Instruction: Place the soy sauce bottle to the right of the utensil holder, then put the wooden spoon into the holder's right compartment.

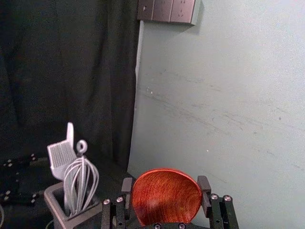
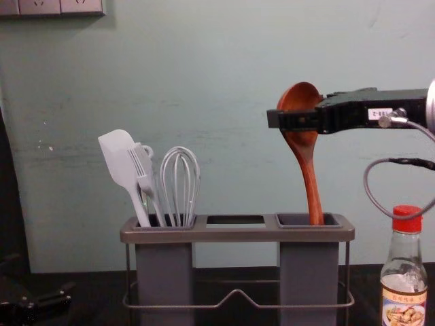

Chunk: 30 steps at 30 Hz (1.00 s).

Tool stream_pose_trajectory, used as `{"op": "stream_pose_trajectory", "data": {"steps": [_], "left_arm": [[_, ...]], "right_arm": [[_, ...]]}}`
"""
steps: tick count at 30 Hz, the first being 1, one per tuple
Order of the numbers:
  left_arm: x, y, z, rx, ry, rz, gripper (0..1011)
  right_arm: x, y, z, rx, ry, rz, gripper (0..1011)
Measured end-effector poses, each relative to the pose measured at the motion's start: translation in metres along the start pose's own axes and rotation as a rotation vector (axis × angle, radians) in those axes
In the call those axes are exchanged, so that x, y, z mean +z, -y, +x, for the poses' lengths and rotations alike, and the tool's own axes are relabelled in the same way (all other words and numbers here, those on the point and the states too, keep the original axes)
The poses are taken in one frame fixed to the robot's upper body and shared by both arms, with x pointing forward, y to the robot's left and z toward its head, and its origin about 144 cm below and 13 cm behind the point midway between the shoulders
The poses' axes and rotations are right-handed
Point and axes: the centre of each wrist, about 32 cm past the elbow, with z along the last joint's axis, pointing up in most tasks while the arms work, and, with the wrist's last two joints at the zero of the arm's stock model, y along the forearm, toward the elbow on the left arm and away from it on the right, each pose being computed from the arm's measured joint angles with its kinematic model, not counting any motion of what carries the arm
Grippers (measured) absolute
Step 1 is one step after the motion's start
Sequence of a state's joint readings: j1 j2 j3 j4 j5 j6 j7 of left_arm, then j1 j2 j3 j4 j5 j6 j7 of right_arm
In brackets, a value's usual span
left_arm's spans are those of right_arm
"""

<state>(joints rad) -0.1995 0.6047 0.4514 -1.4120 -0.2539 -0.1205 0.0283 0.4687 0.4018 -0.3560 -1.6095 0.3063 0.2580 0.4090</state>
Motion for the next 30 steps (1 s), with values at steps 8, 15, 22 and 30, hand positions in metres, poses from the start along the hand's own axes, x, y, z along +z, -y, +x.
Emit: {"op": "stream_pose_trajectory", "data": {"steps": [8, 15, 22, 30], "left_arm": [[0.0, 0.0, 0.0, 0.0, 0.0, 0.0, 1011], [0.0, 0.0, 0.0, 0.0, 0.0, 0.0, 1011], [0.0, 0.0, 0.0, 0.0, 0.0, 0.0, 1011], [0.0, 0.0, 0.0, 0.0, 0.0, 0.0, 1011]], "right_arm": [[-0.008, 0.011, -0.003, -0.009, -0.005, -0.019, 840], [-0.014, 0.016, -0.005, -0.004, -0.01, -0.029, 840], [-0.02, 0.013, -0.009, 0.007, -0.009, -0.043, 840], [-0.03, 0.007, -0.012, -0.005, -0.005, -0.069, 840]]}}
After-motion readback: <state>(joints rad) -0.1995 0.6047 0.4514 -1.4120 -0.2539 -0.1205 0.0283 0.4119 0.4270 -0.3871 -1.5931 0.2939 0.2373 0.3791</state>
